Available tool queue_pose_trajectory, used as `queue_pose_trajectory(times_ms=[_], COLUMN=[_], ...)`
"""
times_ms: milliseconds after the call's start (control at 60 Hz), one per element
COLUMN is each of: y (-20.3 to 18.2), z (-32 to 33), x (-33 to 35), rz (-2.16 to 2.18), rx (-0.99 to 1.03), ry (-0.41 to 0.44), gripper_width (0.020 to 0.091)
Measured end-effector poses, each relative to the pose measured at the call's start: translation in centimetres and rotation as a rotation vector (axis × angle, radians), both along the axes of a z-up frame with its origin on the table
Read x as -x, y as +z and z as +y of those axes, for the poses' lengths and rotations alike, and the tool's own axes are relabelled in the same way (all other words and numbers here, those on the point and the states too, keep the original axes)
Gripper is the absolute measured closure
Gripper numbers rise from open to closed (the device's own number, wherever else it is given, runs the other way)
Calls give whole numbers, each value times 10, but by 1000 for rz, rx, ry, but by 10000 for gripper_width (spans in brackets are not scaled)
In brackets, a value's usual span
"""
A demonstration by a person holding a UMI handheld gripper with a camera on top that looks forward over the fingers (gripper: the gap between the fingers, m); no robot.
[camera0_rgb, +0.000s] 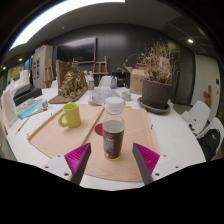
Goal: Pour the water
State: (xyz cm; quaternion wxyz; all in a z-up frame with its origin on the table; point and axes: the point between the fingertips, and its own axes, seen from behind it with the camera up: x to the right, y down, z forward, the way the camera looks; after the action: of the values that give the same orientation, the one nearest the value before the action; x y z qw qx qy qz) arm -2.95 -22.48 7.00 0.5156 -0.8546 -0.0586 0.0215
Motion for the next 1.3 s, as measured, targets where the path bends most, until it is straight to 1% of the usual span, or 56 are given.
queue_pose_trajectory(times_ms=[167, 217, 283, 350, 383, 433, 467, 567, 583, 600, 617, 633, 683, 833, 967, 1033, 1167, 1300], y=[-18, -22, -28, -32, -33, -32, -31, -31, -31, -31, -31, -30, -31, -25, 7, 24, 58, 83], z=[35, 47, 55, 63, 68, 71, 74, 78, 78, 78, 79, 79, 78, 83, 100, 114, 153, 187], x=[7, 8, 9, 11, 10, 4, 2, 0, -1, -1, -2, -1, 1, 2, -5, -8, -4, 10], rz=[2, 7, 16, 48, 61, 62, 64, 67, 62, 56, 51, 47, 34, -74, -226, -344, -628, -954], rx=[-28, -35, -40, -43, -44, -52, -62, -71, -71, -72, -72, -72, -73, -61, -89, -95, -131, -165], ry=[15, 16, -8, -24, -30, -61, -73, -87, -91, -94, -97, -98, -96, -123, -169, -173, -139, -63], gripper_width=[255, 280, 357, 450, 528, 677, 678, 744, 747, 771, 774, 799, 823, 823, 824, 824, 824, 825])
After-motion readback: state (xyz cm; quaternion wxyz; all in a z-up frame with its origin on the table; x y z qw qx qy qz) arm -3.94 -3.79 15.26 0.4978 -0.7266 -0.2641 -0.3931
